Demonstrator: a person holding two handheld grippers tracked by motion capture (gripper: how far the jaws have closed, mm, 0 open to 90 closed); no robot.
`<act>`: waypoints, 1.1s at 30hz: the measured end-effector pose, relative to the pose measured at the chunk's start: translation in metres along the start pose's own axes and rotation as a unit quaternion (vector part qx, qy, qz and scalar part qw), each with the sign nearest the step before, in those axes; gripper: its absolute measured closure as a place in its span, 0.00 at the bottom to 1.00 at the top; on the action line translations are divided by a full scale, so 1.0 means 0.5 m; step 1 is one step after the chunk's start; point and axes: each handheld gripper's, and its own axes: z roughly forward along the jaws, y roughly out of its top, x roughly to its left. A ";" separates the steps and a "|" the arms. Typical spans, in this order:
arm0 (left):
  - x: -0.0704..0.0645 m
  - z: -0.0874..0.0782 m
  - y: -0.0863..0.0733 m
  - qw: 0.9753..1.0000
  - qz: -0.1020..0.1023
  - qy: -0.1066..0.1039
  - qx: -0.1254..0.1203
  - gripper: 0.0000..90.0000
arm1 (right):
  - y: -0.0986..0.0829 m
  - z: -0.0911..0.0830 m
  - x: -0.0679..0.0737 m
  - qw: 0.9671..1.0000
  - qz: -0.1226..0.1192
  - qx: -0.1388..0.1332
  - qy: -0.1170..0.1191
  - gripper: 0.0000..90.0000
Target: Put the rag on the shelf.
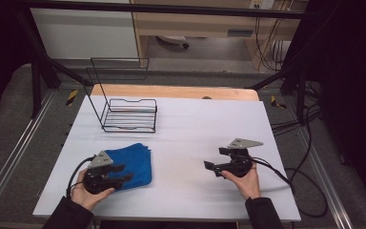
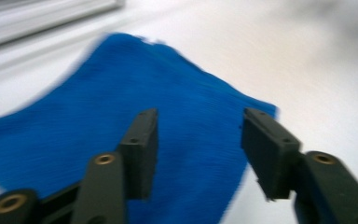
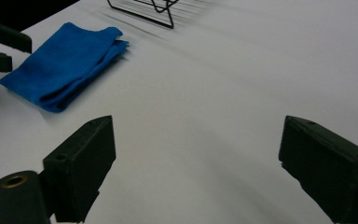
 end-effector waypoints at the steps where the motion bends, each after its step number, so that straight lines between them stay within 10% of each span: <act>1: 0.011 -0.008 0.000 1.000 -0.007 0.009 -0.005 0.47 | 0.008 0.013 0.011 1.000 -0.002 0.004 0.003 0.15; 8: 0.119 -0.035 -0.026 0.992 -0.085 0.087 -0.017 0.40 | 0.062 0.124 0.093 1.000 -0.011 0.023 0.016 0.21; 13: 0.155 -0.025 -0.042 0.989 -0.114 0.097 -0.004 0.55 | 0.087 0.211 0.147 0.998 -0.029 0.045 0.026 0.26; 23: 0.164 0.016 -0.041 0.988 -0.123 0.089 0.022 0.79 | 0.091 0.345 0.208 0.996 -0.031 0.083 0.031 0.46; 33: 0.161 0.026 -0.042 0.987 -0.134 0.082 0.023 0.94 | 0.076 0.369 0.229 0.994 -0.030 0.093 0.042 0.75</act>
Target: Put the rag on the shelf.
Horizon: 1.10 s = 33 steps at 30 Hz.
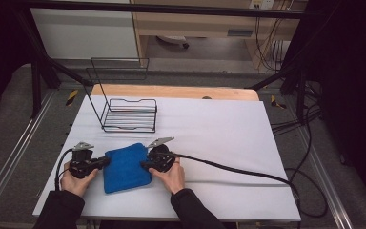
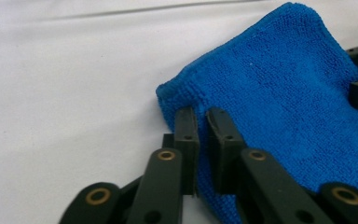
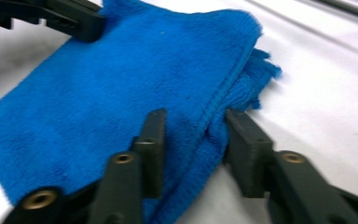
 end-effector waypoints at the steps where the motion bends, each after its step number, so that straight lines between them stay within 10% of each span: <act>1: -0.001 0.000 0.001 1.000 0.001 0.001 0.001 0.96 | -0.001 -0.002 0.002 1.000 0.001 0.000 0.003 0.87; 14: -0.024 0.026 0.022 0.999 0.035 -0.033 -0.004 0.96 | -0.010 -0.065 0.047 0.999 0.034 0.003 -0.034 0.94; 18: -0.021 0.022 0.026 0.999 0.024 -0.033 -0.015 0.81 | -0.031 -0.052 0.028 0.997 0.062 0.009 -0.039 0.82; 21: -0.006 0.011 0.040 0.999 0.003 -0.026 -0.031 0.69 | -0.029 -0.058 0.005 0.997 0.037 -0.033 -0.053 0.53; 25: 0.007 0.015 0.055 0.999 -0.027 -0.029 -0.031 0.66 | -0.014 -0.065 -0.007 0.998 0.029 -0.040 -0.050 0.51; 33: 0.001 0.031 0.051 1.000 -0.010 -0.002 0.002 0.64 | 0.007 -0.049 -0.041 0.997 0.041 -0.045 -0.038 0.54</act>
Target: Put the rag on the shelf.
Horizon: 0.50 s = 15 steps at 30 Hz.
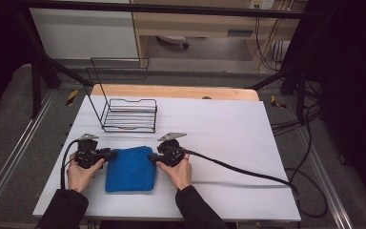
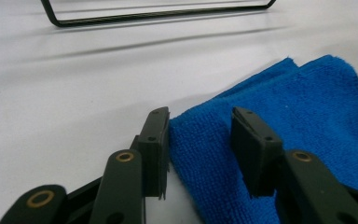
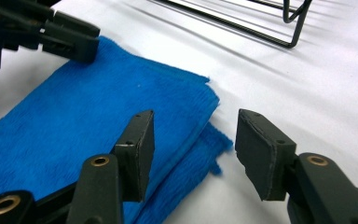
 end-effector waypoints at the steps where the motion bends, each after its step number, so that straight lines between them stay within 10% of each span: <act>1: 0.000 0.003 -0.001 1.000 0.003 0.004 0.004 0.65 | 0.001 0.005 -0.004 1.000 0.004 0.001 0.001 0.54; 15: -0.002 0.010 -0.008 0.999 0.007 -0.030 0.029 0.90 | 0.007 0.049 -0.001 0.999 0.017 0.041 0.012 0.71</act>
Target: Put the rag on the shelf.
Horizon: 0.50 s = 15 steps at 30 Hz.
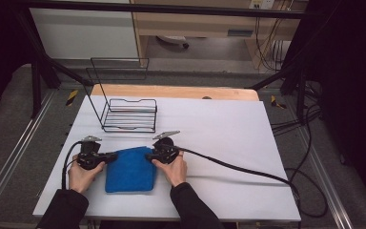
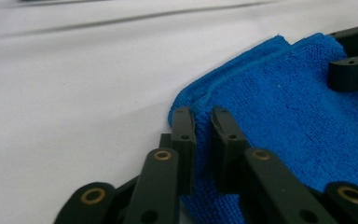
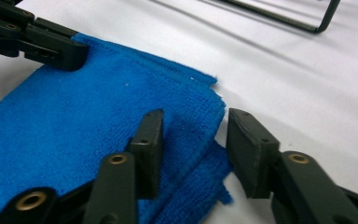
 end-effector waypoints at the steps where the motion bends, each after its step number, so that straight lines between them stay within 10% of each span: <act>1: 0.000 0.000 0.000 1.000 -0.001 -0.002 0.001 0.91 | 0.000 0.000 0.000 1.000 0.008 0.005 0.008 0.73; 15: -0.005 -0.011 -0.001 1.000 0.012 -0.005 -0.012 0.97 | 0.016 0.006 0.008 1.000 0.013 0.012 0.025 0.97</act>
